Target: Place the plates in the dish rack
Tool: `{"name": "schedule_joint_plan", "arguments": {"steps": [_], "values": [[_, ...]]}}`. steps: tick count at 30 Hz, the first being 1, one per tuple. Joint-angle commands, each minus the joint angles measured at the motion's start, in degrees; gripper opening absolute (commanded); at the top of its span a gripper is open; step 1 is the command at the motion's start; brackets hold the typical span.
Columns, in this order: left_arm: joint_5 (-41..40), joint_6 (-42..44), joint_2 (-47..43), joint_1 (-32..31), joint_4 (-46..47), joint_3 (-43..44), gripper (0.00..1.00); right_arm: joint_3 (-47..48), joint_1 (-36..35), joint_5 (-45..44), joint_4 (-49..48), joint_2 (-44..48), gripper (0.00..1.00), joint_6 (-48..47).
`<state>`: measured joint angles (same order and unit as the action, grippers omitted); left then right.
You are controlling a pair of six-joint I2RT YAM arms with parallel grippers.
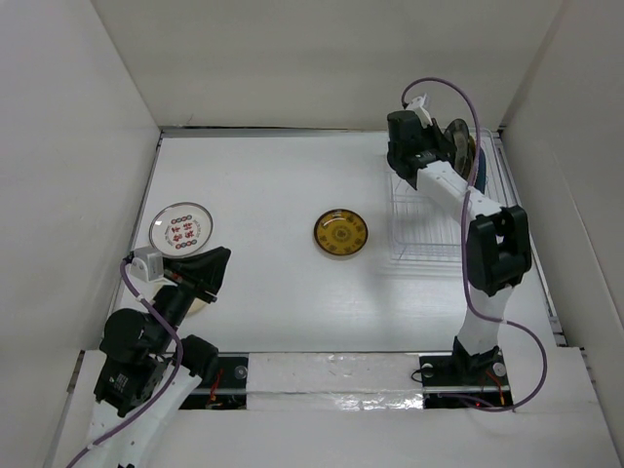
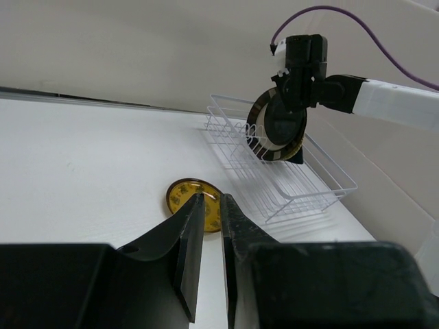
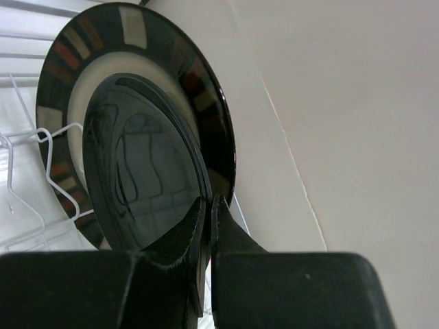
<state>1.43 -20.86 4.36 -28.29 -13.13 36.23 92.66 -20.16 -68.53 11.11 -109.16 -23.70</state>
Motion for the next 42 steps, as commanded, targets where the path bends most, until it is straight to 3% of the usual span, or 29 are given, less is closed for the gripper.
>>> {"name": "schedule_joint_plan", "arguments": {"steps": [1,13,16,17,20,24,25,27,28,29,30,33,36,37,39,40,41,42], "values": [[-0.02,0.56,-0.84,-0.36,2.49,0.69,0.12,2.35,-0.05,-0.73,-2.94,0.27,0.00,-1.88],[-0.38,0.38,0.56,-0.36,2.31,0.69,0.13,2.61,1.53,7.45,1.01,-5.01,0.00,9.81],[-0.47,0.38,1.17,-0.36,2.31,0.69,0.13,1.91,1.53,9.29,1.45,-1.86,0.23,13.32],[-0.46,0.47,1.35,-0.36,2.31,0.69,0.13,1.91,1.53,9.82,1.98,-0.80,0.38,14.20],[-0.81,0.38,1.88,-0.36,2.23,0.69,0.13,1.38,1.53,13.50,3.39,4.38,0.59,17.62],[-0.99,0.30,2.32,-0.36,2.14,0.69,0.13,-0.81,-1.10,19.56,3.83,11.68,0.67,20.80],[-0.99,0.21,2.49,-0.36,2.05,0.69,0.13,-1.43,-3.37,21.23,3.65,13.00,0.66,21.41],[-0.99,0.21,2.76,0.25,2.14,0.69,0.13,-4.58,-6.19,27.19,3.21,17.20,0.42,22.99],[-0.99,0.21,3.11,0.26,2.14,0.69,0.14,-5.99,-7.60,35.40,2.52,18.19,0.30,23.44],[-0.99,0.21,3.37,1.04,2.14,0.69,0.14,-7.92,-10.22,40.01,2.33,18.81,0.05,23.61],[-0.99,0.30,3.63,1.05,2.14,0.69,0.14,-8.63,-11.29,44.06,2.33,18.73,0.00,25.36],[-0.99,0.38,4.95,1.05,1.96,0.86,0.15,-8.21,-13.67,57.07,4.35,15.58,0.00,23.98],[-3.01,0.12,5.40,1.05,1.88,0.77,0.15,-4.96,-14.55,62.45,9.52,8.72,0.00,18.62],[-3.10,0.12,5.31,1.05,1.88,0.77,0.15,-2.77,-14.55,66.12,10.76,5.66,0.03,17.30],[-3.63,0.03,5.31,1.05,1.79,0.86,0.15,-0.65,-12.81,69.83,13.92,2.92,0.28,14.22],[-3.54,-0.05,5.22,1.05,1.79,0.86,0.15,2.14,-12.19,72.98,17.24,1.34,0.36,13.17],[-3.45,-0.06,5.13,1.05,1.87,0.86,0.15,3.30,-11.48,73.71,18.14,-1.29,0.52,11.50],[-3.37,0.03,5.13,1.05,1.96,0.77,0.15,4.36,-10.78,74.50,18.94,-2.62,0.59,10.70]]}}
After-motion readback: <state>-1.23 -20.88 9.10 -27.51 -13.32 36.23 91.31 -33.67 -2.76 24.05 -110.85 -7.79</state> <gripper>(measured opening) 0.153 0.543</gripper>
